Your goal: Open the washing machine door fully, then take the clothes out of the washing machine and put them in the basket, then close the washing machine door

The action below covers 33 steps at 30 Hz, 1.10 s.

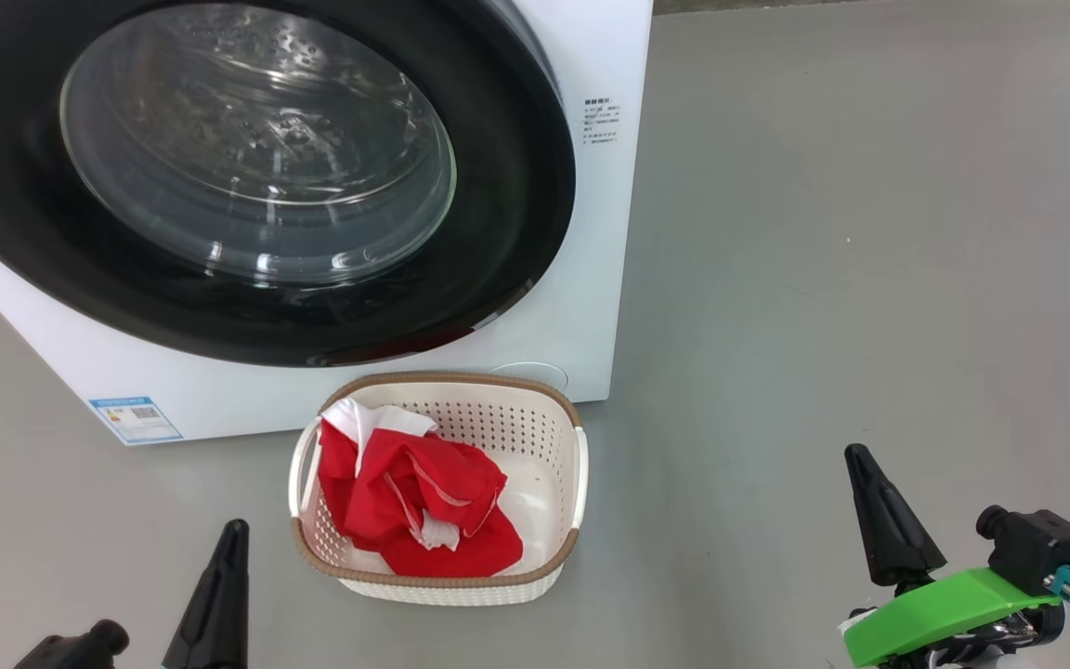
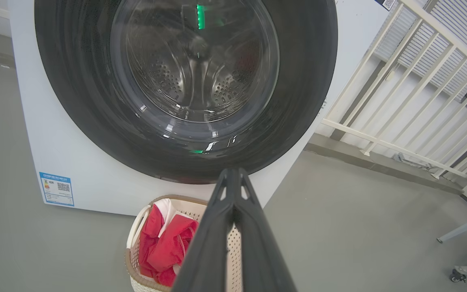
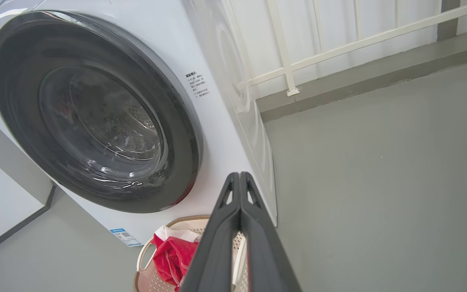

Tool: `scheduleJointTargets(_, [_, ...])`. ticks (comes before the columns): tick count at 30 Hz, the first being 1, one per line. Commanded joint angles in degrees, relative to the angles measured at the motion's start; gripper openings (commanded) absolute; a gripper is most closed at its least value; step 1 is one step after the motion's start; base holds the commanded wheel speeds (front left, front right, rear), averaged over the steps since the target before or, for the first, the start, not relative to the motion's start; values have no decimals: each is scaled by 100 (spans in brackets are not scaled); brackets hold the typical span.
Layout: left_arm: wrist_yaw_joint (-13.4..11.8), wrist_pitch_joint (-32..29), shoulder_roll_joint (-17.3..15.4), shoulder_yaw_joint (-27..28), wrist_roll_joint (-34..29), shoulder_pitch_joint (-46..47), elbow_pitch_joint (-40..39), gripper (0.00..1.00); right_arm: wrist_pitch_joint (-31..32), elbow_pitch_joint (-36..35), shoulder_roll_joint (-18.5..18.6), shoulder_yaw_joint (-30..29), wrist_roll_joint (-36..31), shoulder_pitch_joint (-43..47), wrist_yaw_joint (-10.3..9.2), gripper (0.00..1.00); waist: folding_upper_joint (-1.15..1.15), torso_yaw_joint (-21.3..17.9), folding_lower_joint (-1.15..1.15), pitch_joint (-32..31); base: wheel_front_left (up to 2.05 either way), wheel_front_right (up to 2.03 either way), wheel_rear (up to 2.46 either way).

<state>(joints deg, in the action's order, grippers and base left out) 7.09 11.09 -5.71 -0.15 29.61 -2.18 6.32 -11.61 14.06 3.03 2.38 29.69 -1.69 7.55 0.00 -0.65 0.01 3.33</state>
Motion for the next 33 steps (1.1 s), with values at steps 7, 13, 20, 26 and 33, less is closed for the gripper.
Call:
scheduleJointTargets(7, [10, -118, -41, 81, 579, 250, -39, 0, 113, -124, 77, -63, 664, -209, -2, 0, 0, 5, -1, -25, 0, 0, 0])
scheduleJointTargets(13, [12, -206, -35, 98, 955, 285, 8, 0, 201, -118, 89, -91, 1038, -222, -2, 0, 0, 9, -1, -43, 0, 0, 0])
scheduleJointTargets(20, [14, -310, -26, 121, 1392, 326, 66, 0, 306, -111, 100, -127, 1472, -238, -2, 0, 0, 14, -1, -64, 0, 0, 0])
scheduleJointTargets(26, [16, -402, -17, 143, 1767, 361, 116, 0, 399, -104, 108, -161, 1843, -251, -3, 0, 0, 17, -1, -83, 0, 0, 0])
scheduleJointTargets(33, [18, -511, -4, 170, 2202, 403, 176, 0, 509, -96, 115, -203, 2274, -267, -3, 0, 0, 22, -1, -104, 0, 0, 0])
